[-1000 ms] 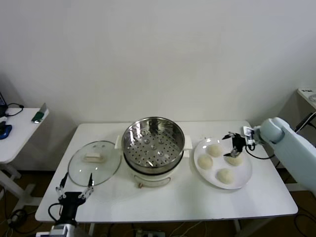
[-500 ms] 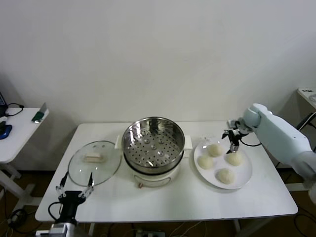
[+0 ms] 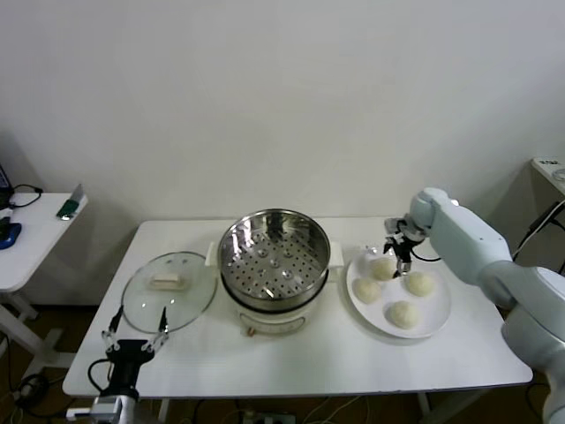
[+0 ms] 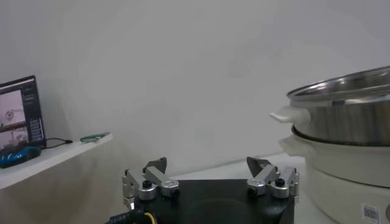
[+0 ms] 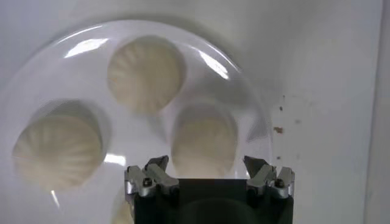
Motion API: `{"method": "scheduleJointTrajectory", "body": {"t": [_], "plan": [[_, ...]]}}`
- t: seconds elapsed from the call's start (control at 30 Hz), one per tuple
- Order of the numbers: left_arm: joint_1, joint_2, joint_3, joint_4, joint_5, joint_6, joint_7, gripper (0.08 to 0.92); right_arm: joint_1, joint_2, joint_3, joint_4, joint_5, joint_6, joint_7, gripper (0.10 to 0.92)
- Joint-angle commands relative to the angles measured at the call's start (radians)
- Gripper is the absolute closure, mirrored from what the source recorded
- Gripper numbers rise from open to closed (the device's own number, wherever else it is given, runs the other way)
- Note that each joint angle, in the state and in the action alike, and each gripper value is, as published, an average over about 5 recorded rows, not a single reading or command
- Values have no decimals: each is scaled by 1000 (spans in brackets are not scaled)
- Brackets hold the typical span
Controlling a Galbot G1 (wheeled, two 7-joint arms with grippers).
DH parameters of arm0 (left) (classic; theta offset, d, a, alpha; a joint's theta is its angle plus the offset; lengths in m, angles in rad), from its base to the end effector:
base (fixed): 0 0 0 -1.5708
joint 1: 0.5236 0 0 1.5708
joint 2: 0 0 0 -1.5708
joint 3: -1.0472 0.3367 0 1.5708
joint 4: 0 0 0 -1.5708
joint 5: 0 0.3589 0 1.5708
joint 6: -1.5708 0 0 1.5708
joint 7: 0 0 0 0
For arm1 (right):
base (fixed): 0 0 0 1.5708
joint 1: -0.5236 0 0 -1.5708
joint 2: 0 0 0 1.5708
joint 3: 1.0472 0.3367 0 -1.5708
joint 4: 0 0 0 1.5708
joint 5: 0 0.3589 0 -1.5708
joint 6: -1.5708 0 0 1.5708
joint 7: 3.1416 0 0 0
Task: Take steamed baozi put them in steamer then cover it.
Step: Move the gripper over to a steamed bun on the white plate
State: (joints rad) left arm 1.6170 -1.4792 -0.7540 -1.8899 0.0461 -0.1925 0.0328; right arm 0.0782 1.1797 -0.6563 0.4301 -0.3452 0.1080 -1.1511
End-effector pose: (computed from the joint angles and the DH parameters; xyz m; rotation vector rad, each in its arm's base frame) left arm 0.1628 0.0980 -0.3609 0.1663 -3.0593 -0.3704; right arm 0.6252 -0.1248 -0.2353 1.2618 -1.2978 1.3615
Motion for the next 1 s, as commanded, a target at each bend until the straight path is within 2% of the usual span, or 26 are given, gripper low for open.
{"method": "scheduleJointTrajectory", "body": {"t": [0.03, 0.27, 0.53, 0.77, 1.0], "plan": [[0, 1, 0, 1, 5, -3, 1, 177, 1, 68, 38, -86, -79, 23, 4, 203], [3, 2, -2, -3, 3, -3, 0, 177, -1, 68, 37, -92, -93, 26, -10, 207], [4, 4, -6, -3, 0, -2, -3, 177, -1, 66, 46, -90, -98, 33, -18, 298], [7, 2, -7, -6, 0, -2, -4, 177, 16, 52, 47, -68, -88, 50, -32, 329], [18, 3, -10, -12, -3, -5, -4, 177, 134, -34, -132, 99, 87, 63, -73, 330]]}}
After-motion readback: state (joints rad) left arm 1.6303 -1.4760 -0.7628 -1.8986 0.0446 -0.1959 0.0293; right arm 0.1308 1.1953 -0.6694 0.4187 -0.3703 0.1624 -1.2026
